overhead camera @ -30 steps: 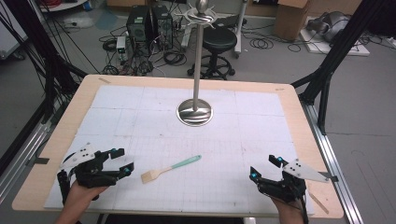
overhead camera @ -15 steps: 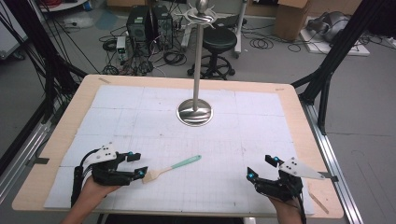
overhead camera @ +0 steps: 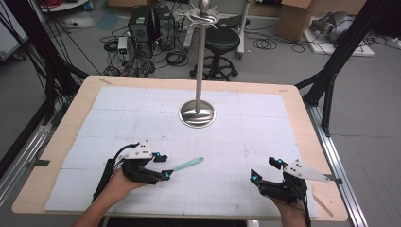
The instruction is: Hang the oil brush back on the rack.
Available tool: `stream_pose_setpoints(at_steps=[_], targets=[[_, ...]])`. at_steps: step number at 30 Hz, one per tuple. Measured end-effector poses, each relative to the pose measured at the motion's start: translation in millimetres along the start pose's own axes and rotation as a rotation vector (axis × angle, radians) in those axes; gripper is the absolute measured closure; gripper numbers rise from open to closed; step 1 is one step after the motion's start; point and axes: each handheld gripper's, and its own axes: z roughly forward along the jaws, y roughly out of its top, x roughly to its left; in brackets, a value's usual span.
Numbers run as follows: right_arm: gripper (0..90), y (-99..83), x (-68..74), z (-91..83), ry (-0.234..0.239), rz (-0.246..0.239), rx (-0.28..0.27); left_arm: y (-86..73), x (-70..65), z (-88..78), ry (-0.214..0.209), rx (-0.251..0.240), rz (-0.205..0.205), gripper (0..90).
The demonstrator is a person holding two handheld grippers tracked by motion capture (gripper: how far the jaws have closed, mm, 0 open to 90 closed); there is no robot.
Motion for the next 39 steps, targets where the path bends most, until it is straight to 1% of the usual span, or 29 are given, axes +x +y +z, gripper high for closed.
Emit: stream_pose_setpoints(at_steps=[1,2,3,4,7,9,11,12,13,14,15,16,19,20,21,22,28,30,33,34,35,36,39], targets=[[17.4,0.0,-0.2,-0.4,-0.001,0.000,0.000,0.0,0.0,0.0,0.000,0.000,0.000,42.9],[17.4,0.0,-0.6,-0.5,-0.003,0.000,-0.002,-0.1,0.8,5.8,0.001,0.021,-0.001,43.2],[17.4,0.0,-0.6,-0.5,-0.003,0.000,-0.002,-0.1,0.8,5.8,0.001,0.021,-0.001,43.2],[17.4,0.0,-1.1,-0.8,-0.003,0.002,-0.005,-0.7,2.4,9.1,0.006,0.032,-0.008,43.3],[17.4,-0.2,-1.0,-1.1,-0.004,0.010,-0.003,-1.3,4.3,10.4,0.009,0.036,-0.014,45.3],[17.4,-0.4,-1.8,-0.8,-0.004,0.006,-0.004,-2.5,5.7,12.0,0.013,0.058,-0.001,46.8],[17.4,-0.5,-1.5,-0.8,-0.003,0.010,-0.002,-3.1,5.5,13.0,0.012,0.067,-0.001,48.9],[17.4,-0.4,-1.3,-0.7,-0.003,0.009,0.000,-4.1,5.8,15.4,0.012,0.085,0.001,49.7],[17.4,-0.4,-1.3,-0.7,-0.003,0.009,0.000,-4.1,5.8,15.4,0.012,0.085,0.001,50.7],[17.4,-0.5,-1.4,-0.4,-0.004,0.006,-0.001,-4.7,5.6,17.4,0.014,0.101,0.005,52.0],[17.4,-0.5,-1.4,-0.4,-0.004,0.006,-0.001,-4.7,5.6,17.4,0.014,0.101,0.005,53.0],[17.4,-0.6,-1.3,-0.4,-0.004,0.010,0.000,-4.9,5.4,19.0,0.009,0.114,0.017,55.4],[17.4,-0.7,-1.9,-0.2,-0.004,0.006,-0.002,-5.4,4.7,20.9,0.012,0.125,0.020,57.5],[17.4,-0.8,-2.0,-0.4,-0.003,0.007,-0.001,-5.8,4.0,22.6,0.019,0.141,0.034,58.5],[17.4,-0.8,-2.0,-0.4,-0.003,0.007,-0.001,-5.8,4.0,22.6,0.019,0.141,0.034,59.1],[17.4,-0.8,-2.3,-0.4,-0.003,0.006,-0.001,-5.8,3.2,23.7,0.029,0.152,0.054,59.4],[17.4,-0.7,-2.6,-0.6,-0.007,0.011,-0.001,-5.3,3.6,23.8,0.041,0.156,0.060,65.1],[17.5,-0.7,-2.5,-0.9,-0.006,0.011,-0.001,-5.4,2.8,24.4,0.043,0.156,0.070,65.8],[17.5,-0.7,-2.7,-1.3,-0.005,0.011,-0.004,-5.2,2.9,24.3,0.040,0.158,0.073,68.5],[17.5,-0.6,-2.6,-1.5,-0.007,0.015,-0.004,-5.2,2.9,24.6,0.040,0.156,0.072,69.9],[17.5,-0.7,-2.4,-1.9,-0.008,0.019,-0.002,-5.2,3.0,24.8,0.038,0.154,0.071,73.3],[17.5,-0.7,-2.5,-1.9,-0.009,0.018,-0.002,-4.9,3.0,24.8,0.030,0.160,0.079,80.1],[17.5,-0.7,-2.5,-1.8,-0.009,0.018,-0.001,-5.3,2.5,25.0,0.030,0.157,0.082,81.0]])
